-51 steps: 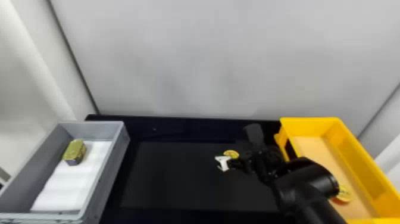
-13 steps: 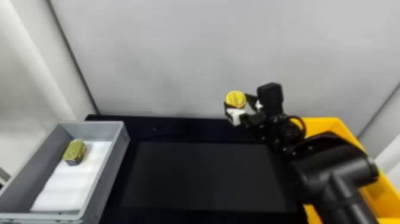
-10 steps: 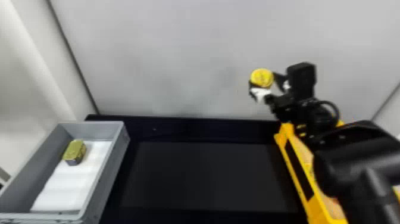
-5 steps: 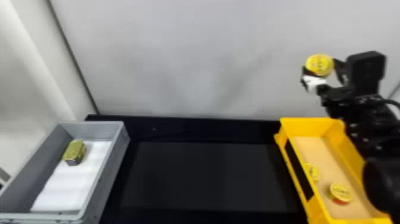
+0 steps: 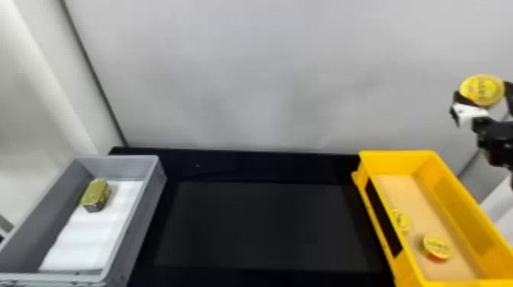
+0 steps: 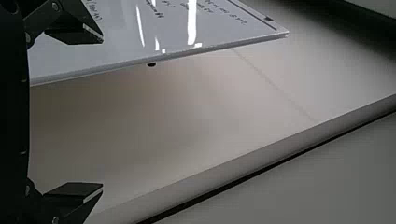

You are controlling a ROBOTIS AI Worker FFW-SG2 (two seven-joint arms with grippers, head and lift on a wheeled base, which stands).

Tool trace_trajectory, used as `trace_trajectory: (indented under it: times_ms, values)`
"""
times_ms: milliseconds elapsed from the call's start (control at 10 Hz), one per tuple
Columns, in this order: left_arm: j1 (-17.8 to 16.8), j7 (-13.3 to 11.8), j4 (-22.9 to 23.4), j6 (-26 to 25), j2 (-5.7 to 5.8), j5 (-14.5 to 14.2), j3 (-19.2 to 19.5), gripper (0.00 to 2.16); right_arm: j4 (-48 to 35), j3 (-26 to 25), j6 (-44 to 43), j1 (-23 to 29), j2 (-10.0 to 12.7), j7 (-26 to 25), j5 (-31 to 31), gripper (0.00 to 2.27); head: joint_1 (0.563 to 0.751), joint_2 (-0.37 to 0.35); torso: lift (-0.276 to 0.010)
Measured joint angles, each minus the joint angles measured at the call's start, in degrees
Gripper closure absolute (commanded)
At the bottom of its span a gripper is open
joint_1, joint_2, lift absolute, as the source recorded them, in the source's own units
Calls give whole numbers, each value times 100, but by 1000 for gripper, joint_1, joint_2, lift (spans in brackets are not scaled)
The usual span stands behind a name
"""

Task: Pick up the round yellow can and place it in the yellow rectangular box

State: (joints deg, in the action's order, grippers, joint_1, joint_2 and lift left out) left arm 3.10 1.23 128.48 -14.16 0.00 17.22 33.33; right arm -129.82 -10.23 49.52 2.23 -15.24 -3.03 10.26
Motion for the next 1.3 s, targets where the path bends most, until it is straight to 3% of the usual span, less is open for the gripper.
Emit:
trace_trajectory:
  times_ms: [300, 600, 1300]
  values:
    - [17, 0, 14, 0, 0, -10, 19, 156, 111, -521, -83, 526, 48, -332, -300, 724, 686, 14, -55]
    - [46, 0, 52, 2, 0, -25, 68, 156, 618, -896, -447, 1027, 58, -785, -1147, 724, 686, 14, -55]
    - [72, -1, 87, 9, 0, -35, 110, 156, 1735, -996, -479, 1301, 35, -811, -1712, 724, 686, 14, -55]
